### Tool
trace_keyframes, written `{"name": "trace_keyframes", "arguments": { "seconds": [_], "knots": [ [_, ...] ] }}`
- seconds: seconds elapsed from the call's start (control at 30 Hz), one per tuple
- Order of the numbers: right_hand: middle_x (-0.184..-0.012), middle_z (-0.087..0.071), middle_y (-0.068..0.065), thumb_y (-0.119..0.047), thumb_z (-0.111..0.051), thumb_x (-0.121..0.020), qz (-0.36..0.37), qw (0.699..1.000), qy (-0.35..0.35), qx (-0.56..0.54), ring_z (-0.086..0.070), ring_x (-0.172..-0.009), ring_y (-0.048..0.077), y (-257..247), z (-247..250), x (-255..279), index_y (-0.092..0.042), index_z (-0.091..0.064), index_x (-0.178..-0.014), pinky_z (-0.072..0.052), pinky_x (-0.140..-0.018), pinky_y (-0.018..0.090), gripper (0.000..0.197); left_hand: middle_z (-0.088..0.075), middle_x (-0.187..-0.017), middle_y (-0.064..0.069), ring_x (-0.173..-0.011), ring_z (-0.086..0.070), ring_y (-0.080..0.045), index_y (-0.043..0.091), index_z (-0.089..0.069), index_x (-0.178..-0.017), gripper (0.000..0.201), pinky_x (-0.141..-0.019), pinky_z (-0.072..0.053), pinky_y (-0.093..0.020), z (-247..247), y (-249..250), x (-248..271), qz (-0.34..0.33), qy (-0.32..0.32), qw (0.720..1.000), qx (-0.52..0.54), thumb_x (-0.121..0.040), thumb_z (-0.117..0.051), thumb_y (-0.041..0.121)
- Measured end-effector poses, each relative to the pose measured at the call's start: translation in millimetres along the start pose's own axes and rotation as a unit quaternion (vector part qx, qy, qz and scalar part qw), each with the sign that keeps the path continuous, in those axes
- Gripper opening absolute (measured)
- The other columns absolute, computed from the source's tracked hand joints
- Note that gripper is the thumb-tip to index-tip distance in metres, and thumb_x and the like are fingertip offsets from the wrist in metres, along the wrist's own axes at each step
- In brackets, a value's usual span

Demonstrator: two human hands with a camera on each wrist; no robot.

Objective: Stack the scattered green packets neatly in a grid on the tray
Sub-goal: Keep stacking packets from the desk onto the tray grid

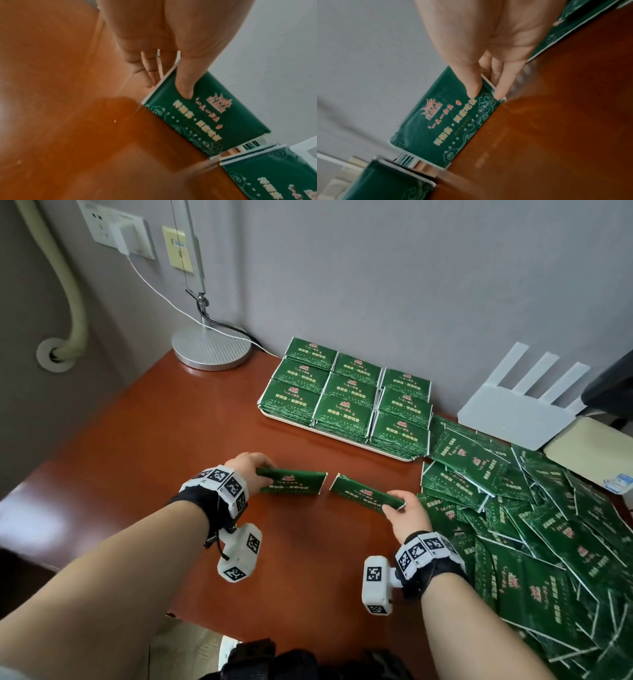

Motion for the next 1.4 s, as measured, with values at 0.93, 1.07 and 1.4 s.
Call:
{"name": "trace_keyframes", "arguments": {
  "seconds": [0.93,1.07,1.4],
  "knots": [
    [-0.107,-0.061,0.003,-0.01,-0.048,-0.093,-0.008,0.993,0.105,-0.06,-0.058,-0.096,0.025,-44.2,76.5,-25.8,-0.007,-0.057,-0.119,-0.039,-0.078,0.024,0.027,-0.061,-0.118,-0.009,-0.085,-0.058,-0.015,0.007,-0.052,-0.122,0.031,-0.07,-0.045,-0.015,61.4,78.1,-42.7,-0.087,-0.027,0.996,-0.013,-0.091,-0.053,0.01],
    [-0.114,-0.064,0.011,-0.011,-0.049,-0.093,-0.001,0.988,0.133,-0.078,-0.059,-0.102,0.027,-58.4,105.3,-46.7,-0.006,-0.059,-0.117,-0.045,-0.088,0.031,0.026,-0.062,-0.118,-0.011,-0.094,-0.061,-0.024,0.011,-0.055,-0.122,0.033,-0.077,-0.05,-0.024,84.4,106.8,-63.4,-0.118,-0.026,0.993,-0.007,-0.089,-0.056,0.009],
    [-0.088,-0.056,-0.001,-0.014,-0.053,-0.092,-0.044,0.981,0.123,-0.142,-0.05,-0.067,0.013,-73.4,153.2,-138.2,-0.005,-0.053,-0.125,-0.046,-0.068,0.026,0.034,-0.066,-0.1,-0.005,-0.068,-0.054,-0.011,0.012,-0.058,-0.114,0.025,-0.055,-0.043,-0.018,94.9,161.7,-143.6,-0.094,-0.066,0.992,0.061,-0.089,-0.058,0.013]
  ]
}}
Point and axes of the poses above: each hand's wrist, its own x-axis away from the middle knuckle, its own z-axis out of the back of the hand, y = z × x, the point moved 2 cm from there along -x, towards the middle knuckle
